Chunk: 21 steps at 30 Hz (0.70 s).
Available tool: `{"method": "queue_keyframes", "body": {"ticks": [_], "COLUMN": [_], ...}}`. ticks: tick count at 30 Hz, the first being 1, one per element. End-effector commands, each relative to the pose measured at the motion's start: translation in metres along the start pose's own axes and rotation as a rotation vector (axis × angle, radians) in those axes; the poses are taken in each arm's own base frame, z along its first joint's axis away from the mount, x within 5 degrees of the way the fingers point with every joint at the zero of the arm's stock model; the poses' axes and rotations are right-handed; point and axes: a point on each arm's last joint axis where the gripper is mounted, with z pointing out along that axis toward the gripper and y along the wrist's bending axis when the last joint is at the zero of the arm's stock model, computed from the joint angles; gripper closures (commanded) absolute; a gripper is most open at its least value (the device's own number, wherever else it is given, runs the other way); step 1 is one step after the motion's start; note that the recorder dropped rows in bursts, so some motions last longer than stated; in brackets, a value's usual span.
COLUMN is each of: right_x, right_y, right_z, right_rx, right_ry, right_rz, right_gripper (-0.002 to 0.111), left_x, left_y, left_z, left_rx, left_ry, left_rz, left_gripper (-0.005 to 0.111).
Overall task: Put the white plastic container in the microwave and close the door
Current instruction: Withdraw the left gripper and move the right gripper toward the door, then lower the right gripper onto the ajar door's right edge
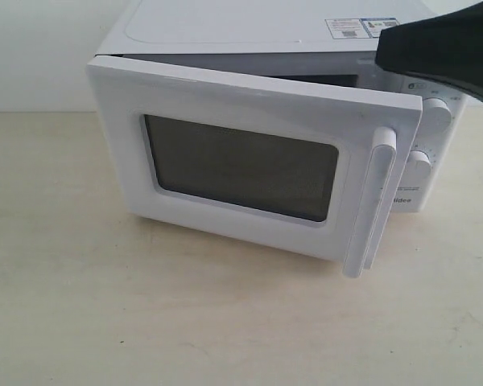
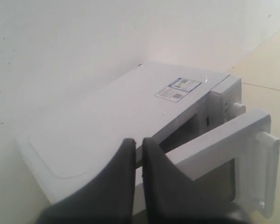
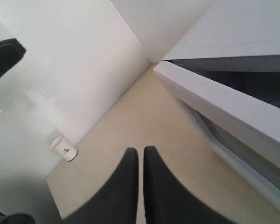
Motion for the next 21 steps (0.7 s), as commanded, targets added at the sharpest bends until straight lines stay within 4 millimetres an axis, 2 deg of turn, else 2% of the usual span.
{"method": "queue_keyframes", "body": {"ticks": [1,6,9,15,21], "right_x": [-0.002,-0.009,-0.008,-0.001,0.012], "right_y": [-0.013,-0.016,-0.014,-0.001,0.022], "right_z": [-0.002,-0.006,-0.005,0.011,0.033], "right_rx": [0.147,0.214,0.249,0.201,0.184], "right_ry": [-0.003,-0.148,-0.153,-0.109,-0.077], "right_rz": [0.018,0.087,0.058,0.032,-0.020], "right_gripper": [0.108,0.108,0.108,0.108,0.108], "left_x": [-0.010,-0.014,-0.014,-0.014,-0.014], "left_y": [-0.003,-0.004,-0.004,-0.004,-0.004], "left_z": [-0.020,-0.030,-0.030,-0.030,-0.030], "left_rx": [-0.005,-0.012,-0.012,-0.014,-0.014], "left_ry": [-0.060,-0.088,-0.088,-0.090,-0.090], "left_rz": [-0.004,0.003,0.003,0.003,0.003], "left_gripper": [0.102,0.102,0.102,0.102,0.102]}}
